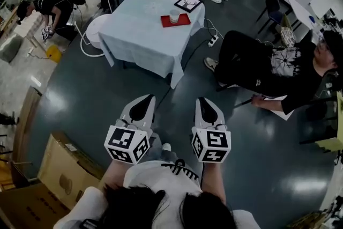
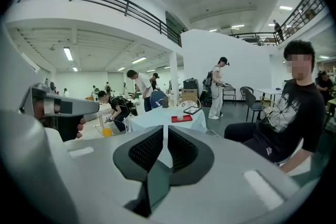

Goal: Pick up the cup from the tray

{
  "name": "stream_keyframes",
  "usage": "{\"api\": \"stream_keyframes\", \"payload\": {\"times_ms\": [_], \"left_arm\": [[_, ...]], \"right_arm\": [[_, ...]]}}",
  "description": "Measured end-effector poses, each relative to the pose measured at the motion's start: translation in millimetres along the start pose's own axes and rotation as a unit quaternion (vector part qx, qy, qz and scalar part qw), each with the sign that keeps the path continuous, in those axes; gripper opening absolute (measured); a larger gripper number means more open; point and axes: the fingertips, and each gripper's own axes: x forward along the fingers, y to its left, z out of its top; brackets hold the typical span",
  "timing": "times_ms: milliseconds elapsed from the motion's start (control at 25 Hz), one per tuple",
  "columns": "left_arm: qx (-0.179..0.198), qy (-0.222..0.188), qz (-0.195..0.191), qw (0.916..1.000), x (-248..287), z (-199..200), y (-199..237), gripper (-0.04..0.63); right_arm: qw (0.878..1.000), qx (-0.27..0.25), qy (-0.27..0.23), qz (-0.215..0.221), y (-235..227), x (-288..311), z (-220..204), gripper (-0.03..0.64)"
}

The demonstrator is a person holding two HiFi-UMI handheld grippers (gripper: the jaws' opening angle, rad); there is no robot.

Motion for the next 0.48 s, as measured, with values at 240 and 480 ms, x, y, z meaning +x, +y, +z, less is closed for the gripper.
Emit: {"api": "stream_keyframes", "payload": {"times_ms": [240,480], "left_arm": [[-0.005,-0.007,0.000,1.0000,21.5,3.3,16.9,0.000],[-0.017,-0.011,0.004,0.9998,54.3,12.5,39.4,0.000]], "right_arm": [[1.000,0.001,0.005,0.018,-3.6,26.9,2.1,0.114],[1.000,-0.003,0.013,0.023,-10.3,57.8,10.2,0.120]]}}
